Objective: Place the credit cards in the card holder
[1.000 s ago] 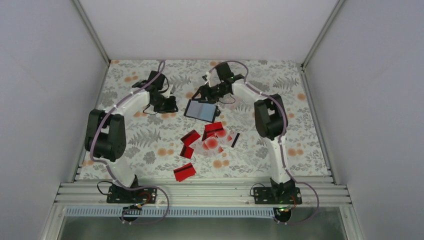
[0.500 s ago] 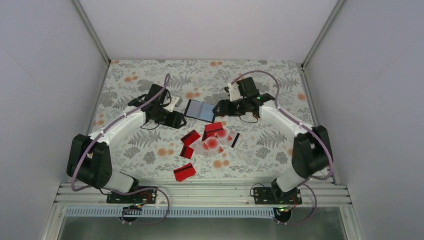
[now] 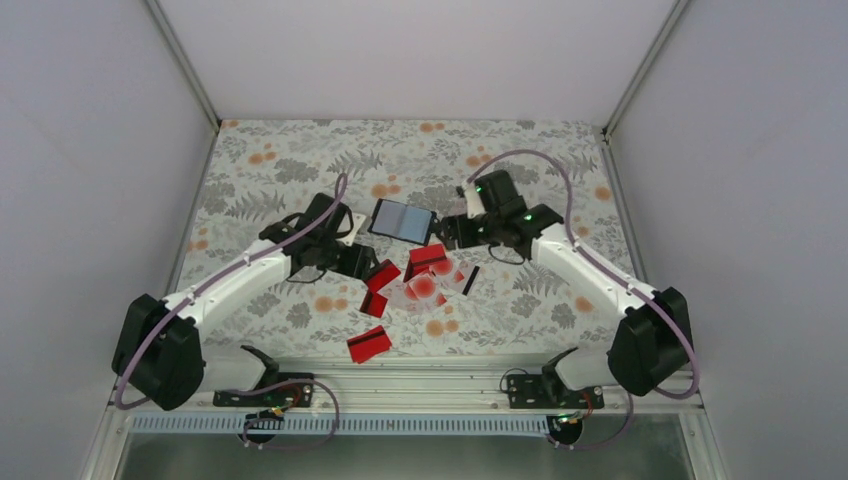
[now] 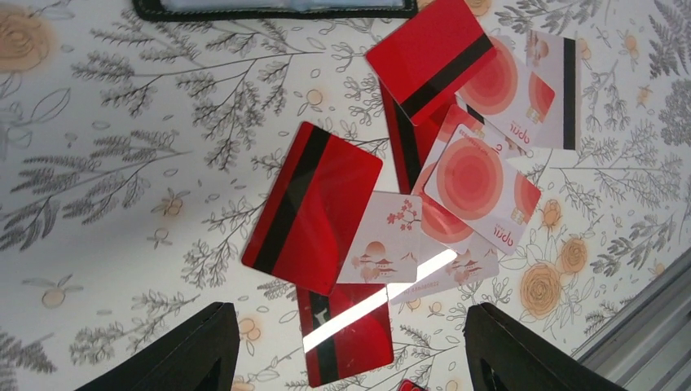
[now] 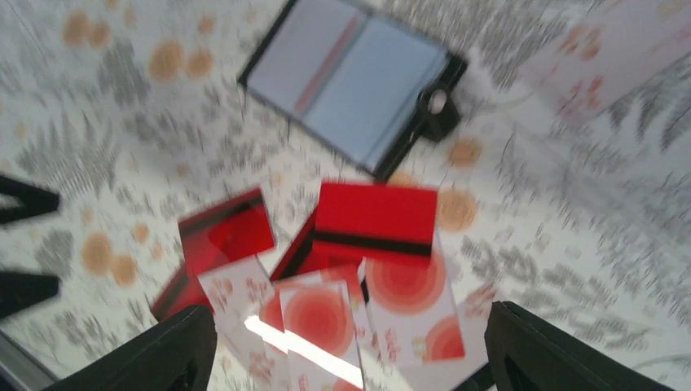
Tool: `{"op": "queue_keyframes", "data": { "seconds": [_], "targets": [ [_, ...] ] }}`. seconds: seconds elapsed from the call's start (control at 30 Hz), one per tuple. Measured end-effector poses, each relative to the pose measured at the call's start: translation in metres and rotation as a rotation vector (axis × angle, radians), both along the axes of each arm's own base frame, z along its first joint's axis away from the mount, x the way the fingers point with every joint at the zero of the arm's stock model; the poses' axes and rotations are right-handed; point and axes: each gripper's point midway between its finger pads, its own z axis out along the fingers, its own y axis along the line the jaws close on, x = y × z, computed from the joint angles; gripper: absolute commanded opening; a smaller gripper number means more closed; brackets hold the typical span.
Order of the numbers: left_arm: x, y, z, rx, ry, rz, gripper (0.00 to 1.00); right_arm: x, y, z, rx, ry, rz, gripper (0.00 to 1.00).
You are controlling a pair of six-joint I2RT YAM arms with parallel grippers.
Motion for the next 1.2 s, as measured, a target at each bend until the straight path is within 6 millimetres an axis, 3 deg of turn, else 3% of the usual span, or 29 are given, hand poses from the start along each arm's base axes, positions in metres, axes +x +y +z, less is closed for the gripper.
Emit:
{"op": "queue_keyframes", "data": {
  "seconds": [0.17,0.27,0.47,0.57,0.63,0.83,1.0,1.2],
  "targets": [
    [-0.005,0.006,0.006,-0.002,0.007,0.082,0.7,-0.046,0.016,-0.032,-0.143,0.031,0.079,0.89],
    [-0.008,0.009,0.012,0.006,0.028,0.127,0.7,-0.072,0.014,-0.043,-0.195,0.043,0.109,0.89],
    [-0.009,0.009,0.045,-0.018,-0.01,0.173,0.7,-0.096,0.021,-0.058,-0.232,0.085,0.137,0.88],
    [-0.016,0.013,0.047,-0.033,-0.033,0.179,0.7,-0.109,0.027,-0.087,-0.314,0.138,0.178,0.88],
    [-0.022,0.017,0.037,-0.028,-0.031,0.179,0.7,-0.115,0.028,-0.108,-0.375,0.177,0.197,0.86],
    [-0.032,0.021,-0.005,0.024,0.045,0.162,0.7,-0.117,0.022,-0.145,-0.491,0.231,0.205,0.86],
    [-0.031,0.016,0.007,-0.029,0.008,0.144,0.7,-0.11,0.031,-0.158,-0.524,0.248,0.224,0.85],
    [-0.031,0.014,0.01,-0.041,0.0,0.133,0.7,-0.096,0.051,-0.158,-0.509,0.225,0.244,0.8]
  ]
}}
